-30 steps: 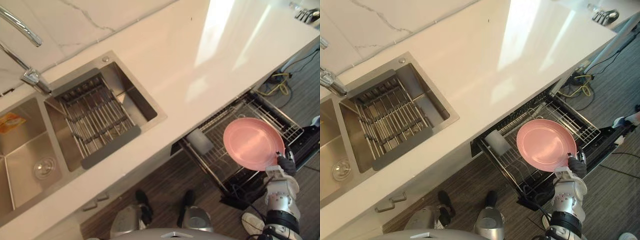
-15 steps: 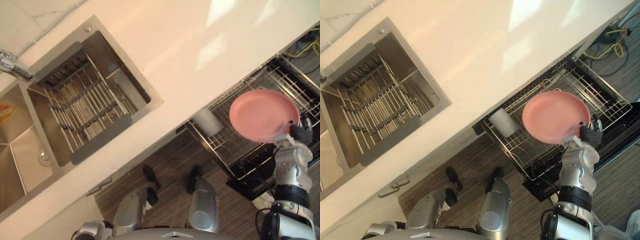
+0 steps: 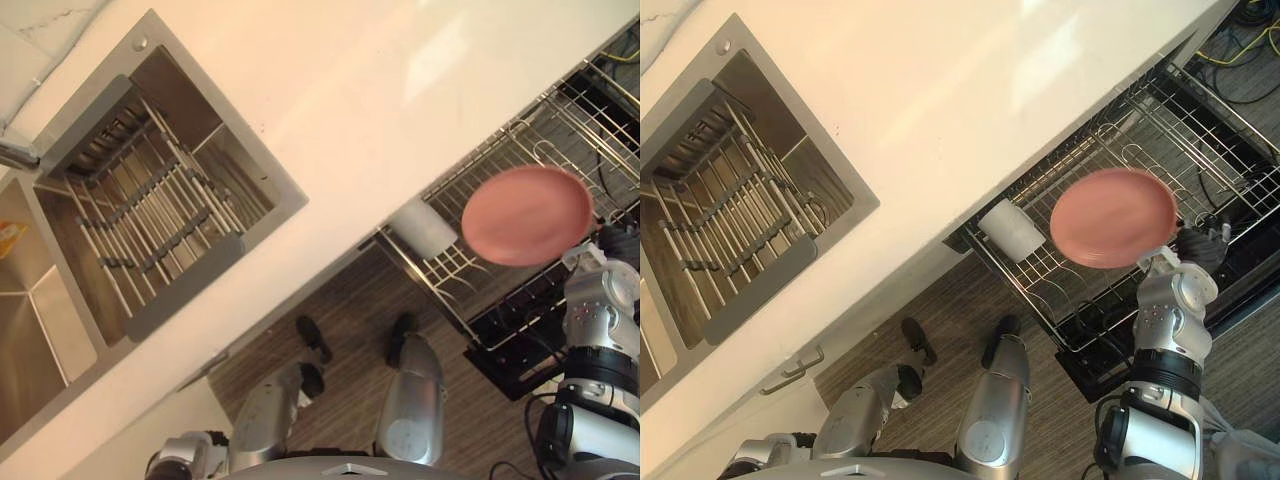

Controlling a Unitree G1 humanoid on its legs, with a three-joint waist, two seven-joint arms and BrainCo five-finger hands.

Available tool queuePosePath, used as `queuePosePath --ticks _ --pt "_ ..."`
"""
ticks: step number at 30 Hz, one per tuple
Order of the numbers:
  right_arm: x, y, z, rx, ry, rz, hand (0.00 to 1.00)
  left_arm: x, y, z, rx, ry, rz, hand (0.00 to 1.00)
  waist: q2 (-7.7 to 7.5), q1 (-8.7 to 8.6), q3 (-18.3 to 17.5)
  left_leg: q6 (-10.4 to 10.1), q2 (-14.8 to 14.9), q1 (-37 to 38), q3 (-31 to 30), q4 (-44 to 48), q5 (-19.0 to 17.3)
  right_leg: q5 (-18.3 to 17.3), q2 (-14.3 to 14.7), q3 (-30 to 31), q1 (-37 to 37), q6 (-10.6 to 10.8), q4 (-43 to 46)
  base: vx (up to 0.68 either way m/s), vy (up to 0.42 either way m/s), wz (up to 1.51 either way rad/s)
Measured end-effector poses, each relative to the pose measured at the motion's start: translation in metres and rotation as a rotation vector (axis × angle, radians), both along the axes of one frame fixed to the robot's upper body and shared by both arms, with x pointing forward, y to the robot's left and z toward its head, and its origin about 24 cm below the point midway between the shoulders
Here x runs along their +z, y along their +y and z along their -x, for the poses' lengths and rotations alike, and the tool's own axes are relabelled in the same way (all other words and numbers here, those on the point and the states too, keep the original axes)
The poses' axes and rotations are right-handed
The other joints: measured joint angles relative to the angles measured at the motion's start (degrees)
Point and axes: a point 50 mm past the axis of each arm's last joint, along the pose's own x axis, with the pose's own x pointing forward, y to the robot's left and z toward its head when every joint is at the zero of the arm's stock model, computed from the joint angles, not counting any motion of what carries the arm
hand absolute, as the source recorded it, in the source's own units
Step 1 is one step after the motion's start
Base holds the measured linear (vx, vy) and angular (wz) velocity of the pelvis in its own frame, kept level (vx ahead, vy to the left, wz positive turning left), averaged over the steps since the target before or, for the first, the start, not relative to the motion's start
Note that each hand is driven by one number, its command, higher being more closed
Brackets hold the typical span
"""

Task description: Walk over to the sink, pick up the cup, carry it to the dishwasher, place the cup inside the dishwasher, then close the dishwasher door

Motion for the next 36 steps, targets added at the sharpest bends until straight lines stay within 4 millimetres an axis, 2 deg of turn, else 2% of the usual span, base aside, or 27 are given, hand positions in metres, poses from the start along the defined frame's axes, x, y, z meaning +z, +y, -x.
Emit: queuePosePath --ticks 7,10,15,18,21,24,25,29,31,34,36 --pt "-0.010 0.006 0.000 0.069 0.028 0.029 0.00 0.000 0.000 -0.002 -0.006 -0.028 0.000 0.00 -0.33 0.02 0.22 0.04 -0.37 1.80 -0.23 -0.94 -0.03 0.10 -0.24 -0.36 1.63 0.21 -0.05 0.00 -0.002 0.01" --pt "-0.018 0.005 0.007 0.056 0.047 0.026 0.00 0.000 0.000 -0.001 -0.009 -0.028 -0.001 0.00 -0.71 -0.04 0.45 0.36 -0.42 3.39 -0.46 -1.53 -0.22 -0.04 -0.24 -1.26 3.76 0.44 -0.41 0.01 -0.016 0.07" --pt "-0.030 0.000 0.027 -0.015 0.023 0.006 0.00 -0.001 0.000 0.001 -0.004 -0.023 -0.012 0.00 -1.09 -0.43 0.50 0.77 -0.47 5.56 -0.93 -1.99 -0.59 0.15 -0.21 -2.85 7.32 1.03 -1.84 0.02 -0.011 0.07" --pt "-0.029 -0.007 0.044 -0.085 -0.036 -0.005 0.00 -0.002 0.004 0.006 0.022 -0.003 -0.030 0.00 -2.24 -1.19 0.19 0.76 -0.16 6.76 -1.76 -2.03 -1.04 0.74 0.42 -4.10 10.09 1.65 -3.73 0.06 -0.024 0.09" --pt "-0.025 -0.021 0.066 -0.195 -0.106 -0.017 0.00 -0.003 0.013 0.012 0.051 0.028 -0.073 0.00 -4.32 -1.58 -1.12 0.36 0.74 8.05 -1.95 -2.10 -1.52 2.00 2.15 -4.78 12.85 1.90 -7.00 0.07 -0.016 -0.04" --pt "-0.014 -0.046 0.096 -0.360 -0.191 -0.007 0.00 -0.004 0.026 0.022 0.035 0.083 -0.099 0.00 -6.58 -3.28 -3.82 0.32 1.73 9.19 -2.25 -2.92 -1.64 4.07 4.56 -5.82 16.05 2.19 -12.08 0.10 -0.015 -0.04" --pt "-0.012 -0.049 0.099 -0.373 -0.195 -0.002 0.00 -0.004 0.026 0.023 0.035 0.090 -0.100 0.00 -6.71 -3.38 -4.10 0.32 1.78 9.21 -2.25 -2.93 -1.64 4.25 4.72 -5.85 16.21 2.22 -12.51 0.06 0.003 -0.04" --pt "-0.002 -0.084 0.138 -0.551 -0.242 -0.001 0.00 -0.007 0.028 0.035 0.044 0.141 -0.103 0.00 -7.14 -5.55 -5.49 0.66 1.96 10.98 -3.08 -3.02 -2.01 6.06 6.55 -6.40 20.07 2.68 -16.41 0.05 0.005 0.01" --pt "-0.008 -0.096 0.156 -0.631 -0.214 -0.030 0.00 -0.008 0.029 0.039 0.054 0.153 -0.103 0.00 -7.39 -6.07 -6.50 0.66 1.97 11.02 -3.38 -3.04 -2.03 6.13 6.68 -6.52 20.24 2.69 -16.95 0.00 0.007 0.04" --pt "-0.034 -0.105 0.182 -0.715 -0.171 -0.140 0.00 -0.009 0.033 0.051 0.107 0.168 -0.081 0.00 -7.61 -6.68 -8.03 0.66 2.09 11.04 -3.42 -2.89 -2.02 6.04 6.77 -6.48 20.24 2.64 -16.98 0.00 0.000 0.00" --pt "-0.069 -0.102 0.198 -0.726 -0.112 -0.248 0.00 -0.010 0.038 0.058 0.147 0.176 -0.067 0.00 -7.47 -7.02 -8.83 0.67 2.13 11.27 -3.41 -2.83 -2.00 5.97 6.74 -6.42 20.48 2.56 -16.97 0.00 0.000 0.00"
